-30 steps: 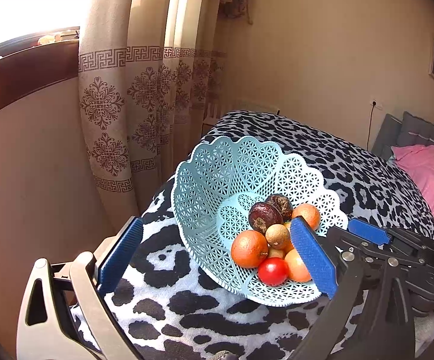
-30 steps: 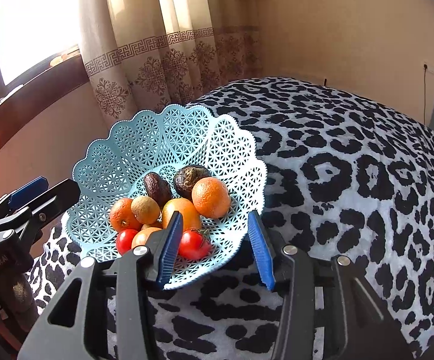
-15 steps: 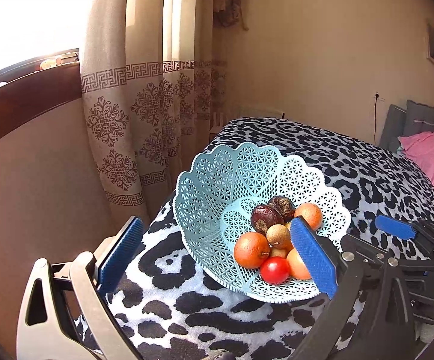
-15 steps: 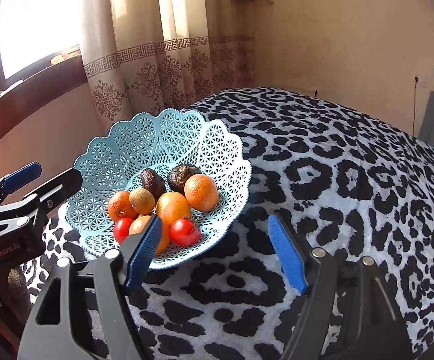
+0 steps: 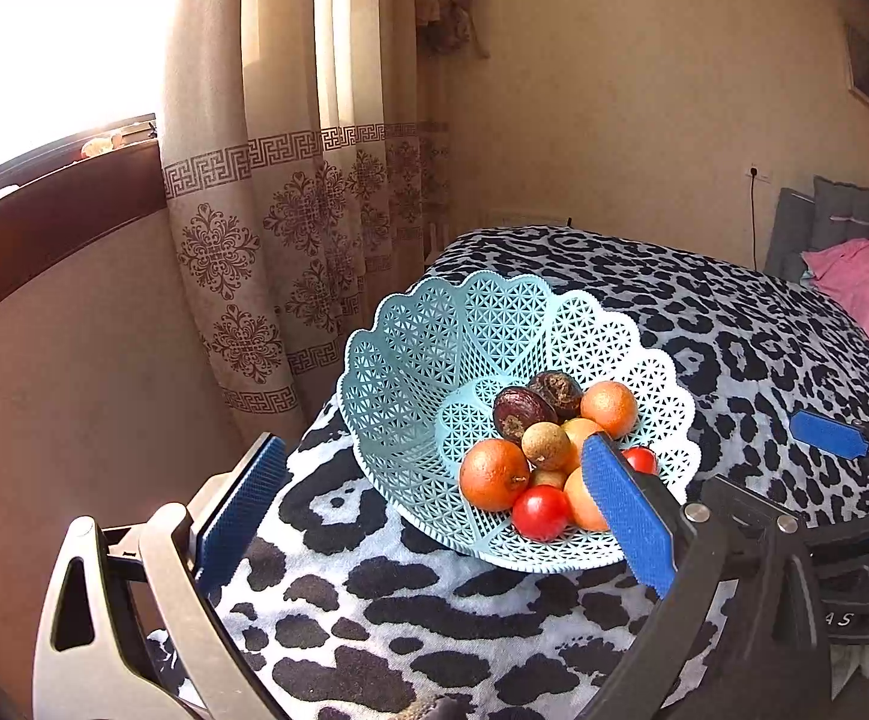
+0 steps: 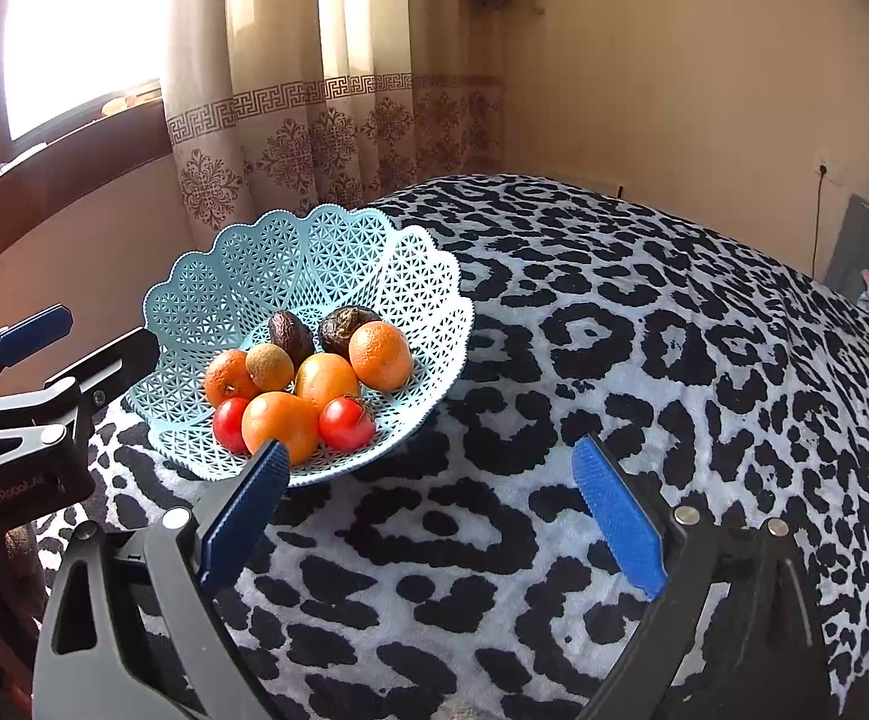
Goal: Organize fruits
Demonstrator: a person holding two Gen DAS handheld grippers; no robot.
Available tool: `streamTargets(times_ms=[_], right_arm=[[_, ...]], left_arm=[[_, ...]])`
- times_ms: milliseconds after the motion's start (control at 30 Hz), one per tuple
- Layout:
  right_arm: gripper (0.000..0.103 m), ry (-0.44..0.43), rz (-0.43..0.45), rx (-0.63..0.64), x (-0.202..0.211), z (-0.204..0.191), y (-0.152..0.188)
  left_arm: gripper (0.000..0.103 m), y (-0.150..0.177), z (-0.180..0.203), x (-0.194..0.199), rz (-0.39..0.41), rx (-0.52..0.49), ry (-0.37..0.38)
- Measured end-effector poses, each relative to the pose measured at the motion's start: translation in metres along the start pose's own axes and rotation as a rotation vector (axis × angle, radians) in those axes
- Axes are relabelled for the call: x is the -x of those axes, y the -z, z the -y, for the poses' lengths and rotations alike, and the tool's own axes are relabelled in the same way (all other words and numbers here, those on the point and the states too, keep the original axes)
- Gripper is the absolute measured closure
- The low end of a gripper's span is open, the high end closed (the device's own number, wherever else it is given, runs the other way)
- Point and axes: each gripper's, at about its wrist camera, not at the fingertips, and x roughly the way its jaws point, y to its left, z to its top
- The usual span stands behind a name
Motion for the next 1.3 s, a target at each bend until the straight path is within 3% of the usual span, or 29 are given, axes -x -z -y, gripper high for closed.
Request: streamTargets(times_ms=[667, 1300], right_arm=[[0.005, 0.037, 0.006, 0.068, 0.004, -0.004, 0.007], [0.005, 0.085, 0.006, 0.097, 0.003, -0.010, 0.003]], left_arm=[[0.003, 0.016, 0.009, 0.007, 0.005, -0.114, -0.079], [0.003, 0.017, 0.008, 0.006, 0.001, -0.117, -0.078]])
